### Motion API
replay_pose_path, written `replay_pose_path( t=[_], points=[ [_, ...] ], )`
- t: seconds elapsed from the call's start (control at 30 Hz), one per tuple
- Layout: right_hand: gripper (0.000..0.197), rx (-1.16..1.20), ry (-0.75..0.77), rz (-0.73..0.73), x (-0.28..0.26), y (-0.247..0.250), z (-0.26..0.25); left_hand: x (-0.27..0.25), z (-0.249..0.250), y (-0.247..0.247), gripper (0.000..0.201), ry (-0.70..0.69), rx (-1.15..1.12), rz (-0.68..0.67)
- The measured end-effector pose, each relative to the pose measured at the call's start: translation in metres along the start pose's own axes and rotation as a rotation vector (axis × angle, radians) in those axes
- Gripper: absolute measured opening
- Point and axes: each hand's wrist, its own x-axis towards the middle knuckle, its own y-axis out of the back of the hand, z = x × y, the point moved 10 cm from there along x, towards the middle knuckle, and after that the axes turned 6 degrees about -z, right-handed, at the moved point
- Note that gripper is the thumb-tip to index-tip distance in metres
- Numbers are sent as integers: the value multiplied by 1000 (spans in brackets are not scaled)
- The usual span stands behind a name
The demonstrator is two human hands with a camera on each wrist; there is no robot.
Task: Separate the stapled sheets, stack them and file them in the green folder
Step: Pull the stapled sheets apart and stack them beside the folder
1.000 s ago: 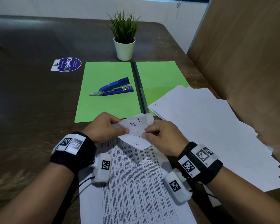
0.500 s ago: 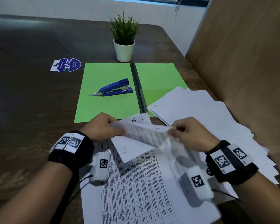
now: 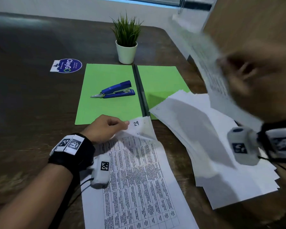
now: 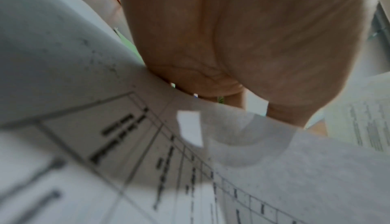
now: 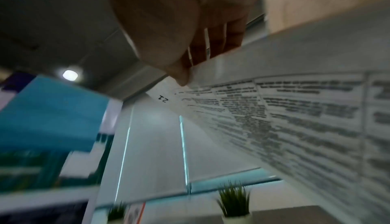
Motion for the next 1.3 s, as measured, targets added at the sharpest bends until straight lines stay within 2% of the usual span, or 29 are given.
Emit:
replay_pose_path(
  t=[0.07, 0.1, 0.17, 0.23, 0.3, 0.4, 0.47, 0.53, 0.6, 0.67, 0.77, 0.8, 0.93, 1.1, 1.17, 1.23, 1.3],
  points=[
    [25, -160, 86, -240, -13, -52, -25, -1, -1, -2, 35, 4, -13, -5],
    [25, -239, 76, -365, -28, -85, -26, -2, -2, -2, 39, 10, -25, -2],
    [26, -326, -4, -634, -62, -147, -2, -2, -5, -1, 49, 19, -50, 8],
    [23, -352, -128, -854, -90, -188, 29, -1, -6, -2, 57, 30, -31, 1],
    [22, -336, -218, -931, -111, -210, 49, -2, -7, -3, 55, 36, -19, -3],
    [30, -295, -337, -943, -116, -218, 68, -2, -10, -3, 60, 53, -33, -11],
    [37, -270, -396, -971, -117, -217, 75, 0, -11, -1, 54, 55, -41, 1],
    [38, -240, -414, -935, -113, -213, 71, 1, -6, 0, 33, 14, -24, 8],
    [33, -170, -407, -822, -106, -204, 56, 0, 0, 1, 10, -44, -27, 25],
    [25, -13, -419, -726, -104, -198, 37, 1, 1, 2, 19, -82, -55, 42],
    [13, 228, -464, -758, -118, -209, 12, 2, -1, 1, 32, -95, -81, 41],
    [14, 269, -478, -780, -124, -215, 8, 2, -1, 1, 31, -101, -84, 38],
    [36, 396, -563, -803, -146, -231, 6, 2, 1, 1, 26, -128, -72, 43],
    [41, 541, -611, -779, -155, -236, 10, 1, 0, 1, 37, -148, -80, 23],
    [45, 540, -588, -797, -155, -238, 7, 3, -1, 0, 30, -133, -88, 14],
    [45, 534, -557, -809, -154, -238, 4, 1, 0, -2, 11, -110, -130, 13],
    [40, 541, -543, -807, -153, -238, 3, -1, 2, -1, 32, -88, -134, 34]
  ],
)
